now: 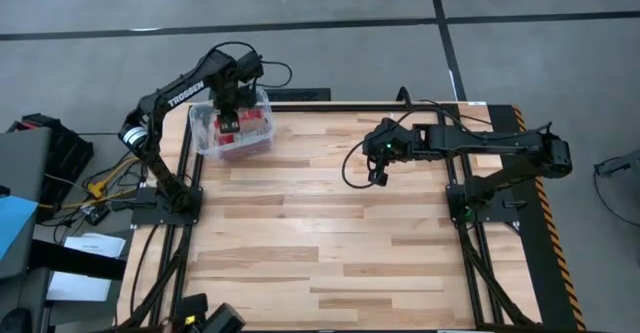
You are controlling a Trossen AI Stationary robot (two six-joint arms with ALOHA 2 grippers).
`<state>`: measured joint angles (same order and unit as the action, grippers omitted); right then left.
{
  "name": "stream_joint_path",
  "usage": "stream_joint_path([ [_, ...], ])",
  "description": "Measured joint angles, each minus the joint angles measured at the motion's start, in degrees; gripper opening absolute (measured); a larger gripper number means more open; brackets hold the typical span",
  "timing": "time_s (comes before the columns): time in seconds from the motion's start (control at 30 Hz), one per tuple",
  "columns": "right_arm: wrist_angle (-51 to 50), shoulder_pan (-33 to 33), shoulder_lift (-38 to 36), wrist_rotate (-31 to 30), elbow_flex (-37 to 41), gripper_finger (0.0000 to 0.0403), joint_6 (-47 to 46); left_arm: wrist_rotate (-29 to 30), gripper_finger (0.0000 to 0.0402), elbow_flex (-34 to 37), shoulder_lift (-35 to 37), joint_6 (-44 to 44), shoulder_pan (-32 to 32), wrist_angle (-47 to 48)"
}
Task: Sort popcorn bags into baskets
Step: Put the red popcorn bag into the transparent bin, then return to Home Position
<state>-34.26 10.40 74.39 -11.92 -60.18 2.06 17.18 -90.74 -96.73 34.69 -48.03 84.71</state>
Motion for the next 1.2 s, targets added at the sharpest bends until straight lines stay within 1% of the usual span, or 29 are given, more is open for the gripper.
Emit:
stream_joint_path([
  [0.13, 0.14, 1.15, 0.0, 0.02, 0.0, 0.0018, 1.27, 4.95, 0.0179, -4.41, 0.0, -2.26, 0.0, -0.06],
  [0.2, 0.64, 1.74, 0.0, 0.08, 0.0, 0.0019, 1.31, 5.55, 0.0179, -7.66, 0.02, -5.13, 0.0, -0.13],
  [0.23, 0.91, 1.85, 0.0, 0.59, 0.0, 0.0022, 1.4, 4.4, 0.0178, -9.5, 0.02, -7.11, 0.04, 0.13],
  [0.27, 1.39, 1.9, 0.0, 1.73, 0.0, 0.0024, 1.49, 1.3, 0.0176, -11.4, 0.02, -9.32, 0.1, 0.35],
  [0.3, 2.37, 2.12, 0.0, 3.53, 0.0, 0.0027, 1.65, -3.57, 0.0173, -13.54, 0.03, -11.83, 0.15, 0.42],
  [0.33, 3.93, 2.27, 0.0, 5.71, 0.0, 0.0029, 1.98, -10.29, 0.017, -15.39, 0.27, -14.21, 0.17, -0.14],
  [0.4, 8.75, 2.6, 0.0, 11.79, 0.0, 0.0031, 3.07, -26.75, 0.0165, -18.13, 1.45, -18.27, 0.04, -3.66],
  [0.43, 11.45, 2.72, -0.01, 15.03, 0.0, 0.0031, 3.43, -34.74, 0.0162, -18.58, 2.65, -20.57, 0.04, -6.86],
  [0.47, 14.04, 2.9, -0.13, 18.38, 0.0, 0.003, 3.73, -41.0, 0.0159, -18.62, 4.21, -23.02, 0.14, -10.8],
  [0.5, 16.31, 3.17, -0.42, 21.71, 0.0, 0.0027, 3.83, -45.37, 0.0156, -18.52, 5.99, -25.24, 0.63, -15.13],
  [0.53, 18.11, 3.59, -0.96, 24.61, 0.0, 0.0024, 3.77, -47.2, 0.0152, -18.03, 8.06, -27.13, 1.55, -19.47],
  [0.57, 19.05, 4.21, -1.88, 26.66, 0.0, 0.0021, 3.42, -46.77, 0.0147, -17.27, 10.58, -28.09, 2.73, -22.98],
  [0.6, 19.33, 5.02, -2.99, 27.92, -0.01, 0.0018, 3.14, -44.24, 0.0141, -16.18, 13.33, -28.21, 4.29, -25.62],
  [0.67, 18.8, 7.1, -5.51, 28.48, -0.04, 0.0014, 3.09, -37.03, 0.0127, -13.61, 19.2, -26.96, 8.54, -28.92],
  [0.73, 18.53, 9.68, -8.39, 28.53, 1.3, 0.0013, 3.09, -31.11, 0.0113, -9.36, 25.15, -25.82, 13.06, -32.05],
  [0.77, 18.81, 11.04, -10.09, 28.94, 2.5, 0.0015, 3.09, -29.52, 0.0107, -6.54, 28.17, -25.77, 15.07, -33.33],
  [0.8, 19.88, 12.62, -11.83, 30.67, 4.08, 0.0018, 3.11, -28.72, 0.0101, -3.11, 31.22, -26.03, 16.92, -35.51],
  [0.83, 21.36, 14.23, -13.49, 33.64, 5.6, 0.0022, 3.16, -28.07, 0.0096, 0.88, 34.09, -26.63, 18.58, -39.1],
  [0.9, 26.67, 17.76, -16.96, 42.59, 9.5, 0.0031, 2.38, -27.2, 0.0087, 10.75, 39.86, -30.36, 21.35, -48.79],
  [0.97, 33.59, 21.18, -20.12, 50.57, 13.94, 0.0036, -1.33, -26.13, 0.0079, 21.49, 45.09, -35.12, 23.6, -57.9],
  [1.0, 36.93, 22.68, -21.59, 52.9, 16.29, 0.0037, -3.61, -25.29, 0.0075, 27.02, 47.46, -37.37, 24.54, -61.8],
  [1.03, 39.82, 23.95, -22.93, 54.12, 18.67, 0.0038, -5.97, -24.05, 0.0072, 32.02, 49.66, -39.57, 25.4, -65.03],
  [1.13, 47.07, 26.45, -25.77, 54.97, 25.26, 0.0036, -11.71, -19.55, 0.0064, 46.27, 55.33, -46.73, 28.24, -77.13],
  [1.2, 50.35, 27.58, -27.28, 55.64, 28.62, 0.0033, -14.35, -17.7, 0.0059, 54.43, 58.07, -50.05, 30.21, -84.63],
])
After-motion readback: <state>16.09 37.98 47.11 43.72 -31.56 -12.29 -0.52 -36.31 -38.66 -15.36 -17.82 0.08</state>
